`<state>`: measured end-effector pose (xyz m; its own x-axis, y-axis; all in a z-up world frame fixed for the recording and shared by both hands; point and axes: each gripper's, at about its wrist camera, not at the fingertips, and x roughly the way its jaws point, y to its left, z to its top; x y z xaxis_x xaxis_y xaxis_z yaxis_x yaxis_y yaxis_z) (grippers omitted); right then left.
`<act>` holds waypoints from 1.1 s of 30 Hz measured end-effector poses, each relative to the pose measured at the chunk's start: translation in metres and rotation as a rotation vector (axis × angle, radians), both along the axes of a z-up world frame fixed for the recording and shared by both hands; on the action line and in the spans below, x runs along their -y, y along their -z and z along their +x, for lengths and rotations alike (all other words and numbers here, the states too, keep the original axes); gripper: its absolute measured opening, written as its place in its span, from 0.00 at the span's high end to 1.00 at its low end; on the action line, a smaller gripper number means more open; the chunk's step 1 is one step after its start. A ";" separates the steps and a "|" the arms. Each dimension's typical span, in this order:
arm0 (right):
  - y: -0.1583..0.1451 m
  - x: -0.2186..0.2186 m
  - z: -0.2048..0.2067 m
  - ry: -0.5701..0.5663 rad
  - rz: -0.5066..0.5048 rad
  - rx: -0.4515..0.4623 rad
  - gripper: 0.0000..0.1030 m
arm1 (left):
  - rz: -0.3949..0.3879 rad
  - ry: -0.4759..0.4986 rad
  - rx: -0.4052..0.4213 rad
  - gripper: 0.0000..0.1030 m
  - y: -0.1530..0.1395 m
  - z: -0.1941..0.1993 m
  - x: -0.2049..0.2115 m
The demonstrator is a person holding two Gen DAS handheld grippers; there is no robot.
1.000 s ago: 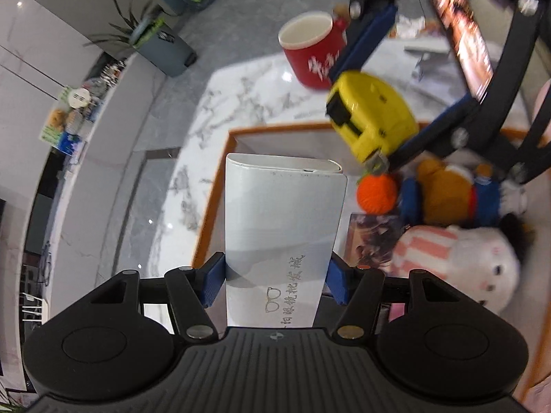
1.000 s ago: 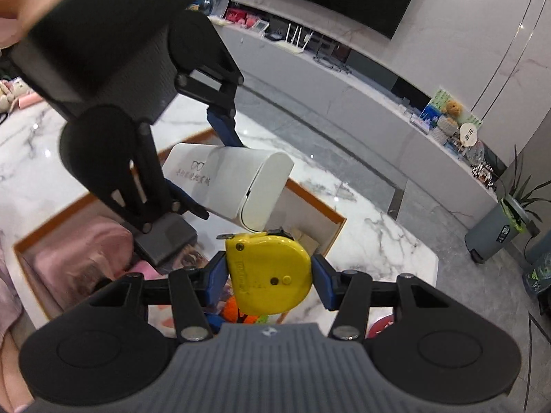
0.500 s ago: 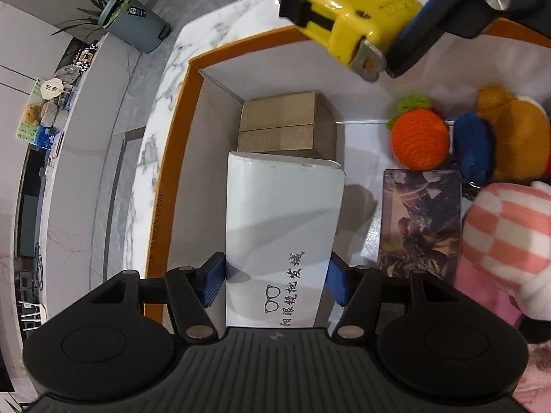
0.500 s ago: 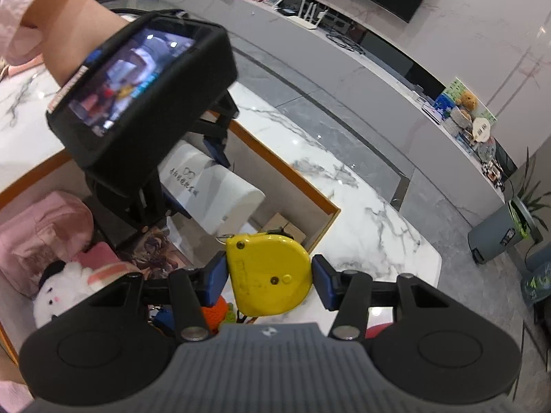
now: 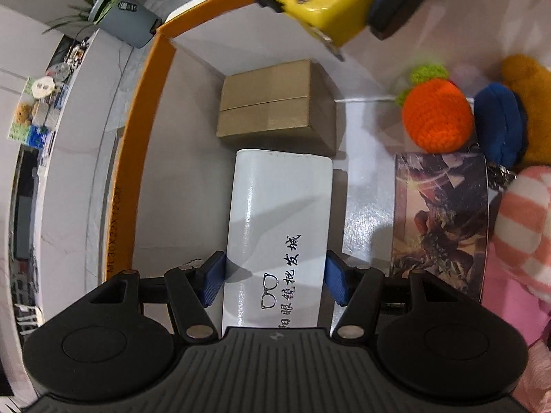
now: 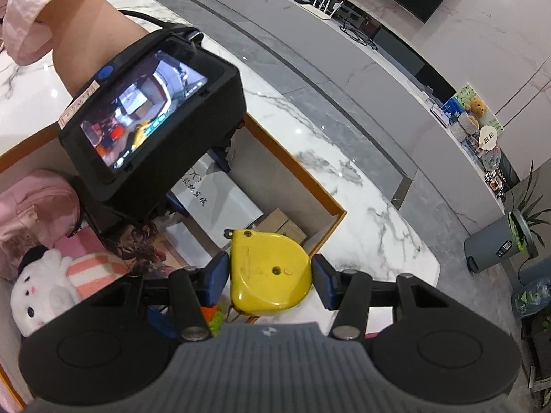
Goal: Organize objects
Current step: 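Lower both items into the box and open both grippers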
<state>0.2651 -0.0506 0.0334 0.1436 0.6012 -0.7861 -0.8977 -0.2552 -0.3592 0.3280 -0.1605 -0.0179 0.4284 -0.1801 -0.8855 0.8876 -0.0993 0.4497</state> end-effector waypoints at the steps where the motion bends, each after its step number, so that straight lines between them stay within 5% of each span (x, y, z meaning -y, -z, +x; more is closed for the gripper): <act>1: -0.001 -0.001 0.001 0.003 -0.002 -0.004 0.47 | 0.001 -0.001 -0.005 0.32 -0.001 0.001 0.000; 12: 0.005 -0.010 -0.002 -0.013 -0.027 0.021 0.47 | 0.003 -0.036 -0.008 0.22 -0.008 -0.002 -0.008; 18: 0.006 -0.013 -0.006 -0.034 -0.043 0.024 0.47 | -0.137 -0.058 -0.035 0.15 -0.050 -0.003 -0.031; 25: 0.017 -0.032 -0.008 -0.003 -0.089 -0.079 0.47 | -0.246 -0.134 -0.030 0.15 -0.086 -0.011 -0.058; 33: 0.050 -0.062 -0.005 0.126 -0.191 -0.222 0.47 | -0.273 -0.132 0.045 0.16 -0.081 -0.012 -0.062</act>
<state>0.2599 0.0113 -0.0170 0.0197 0.4282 -0.9035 -0.9776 -0.1812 -0.1072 0.3162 -0.0982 0.0626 0.5015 -0.3491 -0.7916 0.8635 0.1458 0.4827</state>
